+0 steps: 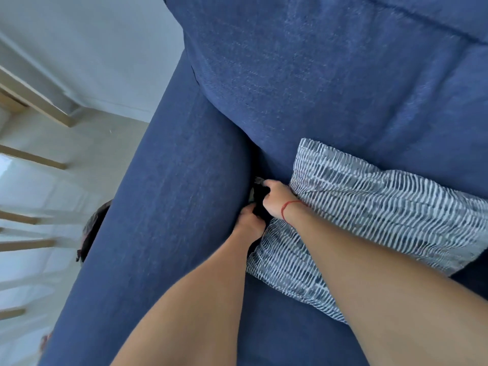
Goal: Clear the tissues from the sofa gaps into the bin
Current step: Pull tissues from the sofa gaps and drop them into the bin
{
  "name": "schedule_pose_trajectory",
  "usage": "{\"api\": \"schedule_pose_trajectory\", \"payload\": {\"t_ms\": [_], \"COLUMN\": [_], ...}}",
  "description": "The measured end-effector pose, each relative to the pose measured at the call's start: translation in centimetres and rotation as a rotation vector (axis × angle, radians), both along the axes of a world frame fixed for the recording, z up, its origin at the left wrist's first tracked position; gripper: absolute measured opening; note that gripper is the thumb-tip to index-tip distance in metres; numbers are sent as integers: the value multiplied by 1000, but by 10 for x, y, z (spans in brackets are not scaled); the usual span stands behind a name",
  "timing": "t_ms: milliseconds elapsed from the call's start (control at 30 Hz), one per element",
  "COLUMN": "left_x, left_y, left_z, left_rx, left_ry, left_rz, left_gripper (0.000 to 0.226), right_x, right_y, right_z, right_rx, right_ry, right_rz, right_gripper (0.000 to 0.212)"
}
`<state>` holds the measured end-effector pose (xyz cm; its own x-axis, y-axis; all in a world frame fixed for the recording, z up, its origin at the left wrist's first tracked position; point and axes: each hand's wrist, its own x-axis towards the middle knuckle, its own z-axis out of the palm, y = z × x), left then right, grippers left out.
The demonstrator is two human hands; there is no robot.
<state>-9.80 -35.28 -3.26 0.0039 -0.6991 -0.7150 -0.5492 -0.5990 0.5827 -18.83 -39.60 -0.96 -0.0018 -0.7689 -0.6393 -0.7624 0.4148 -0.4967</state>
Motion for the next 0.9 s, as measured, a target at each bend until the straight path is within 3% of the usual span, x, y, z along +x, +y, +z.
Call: {"api": "schedule_pose_trajectory", "payload": {"t_ms": [100,200,367,500,900], "left_x": [-3,-6,-9,-10,-1], "left_y": [-6,-12,-16,-24,-4], "left_z": [-29,-48,-56,-52,-10], "left_rx": [-26,-23,14,20,56], "left_ry": [60,92,84,62,-81], "left_rz": [66,135,216,166,-71], "left_gripper": [57,61,56,47,64], "right_x": [2,-1,-3,0,1], "right_y": [-7,-12,-19,-27,-7], "right_z": [-32,-63,-70,-70,-25], "right_rx": [8,-44,-89,-21,-4], "right_ry": [74,125,190,225,236], "right_rz": [100,221,286,296,122], "right_gripper": [46,54,54,47,42]}}
